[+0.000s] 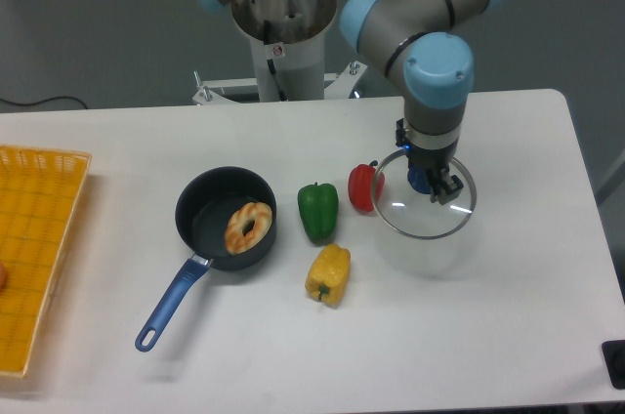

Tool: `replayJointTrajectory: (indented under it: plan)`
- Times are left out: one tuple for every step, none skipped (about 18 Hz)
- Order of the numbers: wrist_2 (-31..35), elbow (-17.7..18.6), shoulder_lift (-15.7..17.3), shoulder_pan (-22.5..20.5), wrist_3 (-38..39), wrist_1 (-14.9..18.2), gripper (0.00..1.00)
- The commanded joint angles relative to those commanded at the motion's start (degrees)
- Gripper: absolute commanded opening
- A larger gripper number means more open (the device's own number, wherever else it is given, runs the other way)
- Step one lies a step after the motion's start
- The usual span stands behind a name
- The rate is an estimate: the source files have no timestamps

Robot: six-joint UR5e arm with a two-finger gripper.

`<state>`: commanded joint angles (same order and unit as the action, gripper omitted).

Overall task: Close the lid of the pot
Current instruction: 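Lift the glass lid and carry it toward the blue saucepan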

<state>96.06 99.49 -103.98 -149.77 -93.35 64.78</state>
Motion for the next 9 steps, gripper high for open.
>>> replayJointTrajectory:
  plan:
    - [-0.09,0.35,0.61,0.70,0.97,0.00,0.59]
    - [-0.09,0.44,0.88,1.49,1.58,0.17,0.59]
    - [-0.09,0.79,1.06,2.10,2.37,0.26,0.59]
    - [-0.09,0.88,1.14,2.81,3.60,0.26,0.59]
    - [-0.09,1.14,1.32,3.60,5.00,0.09,0.59]
    - [-0.09,1.32,1.32,4.39,6.41,0.00,0.59]
    - [-0.09,1.50,1.41,5.27,7.73,0.00,0.59]
    - [-0.09,1.59,1.50,6.15,8.96,0.17,0.59]
    - [-0.09,1.67,1.67,6.94,9.84,0.26,0.59]
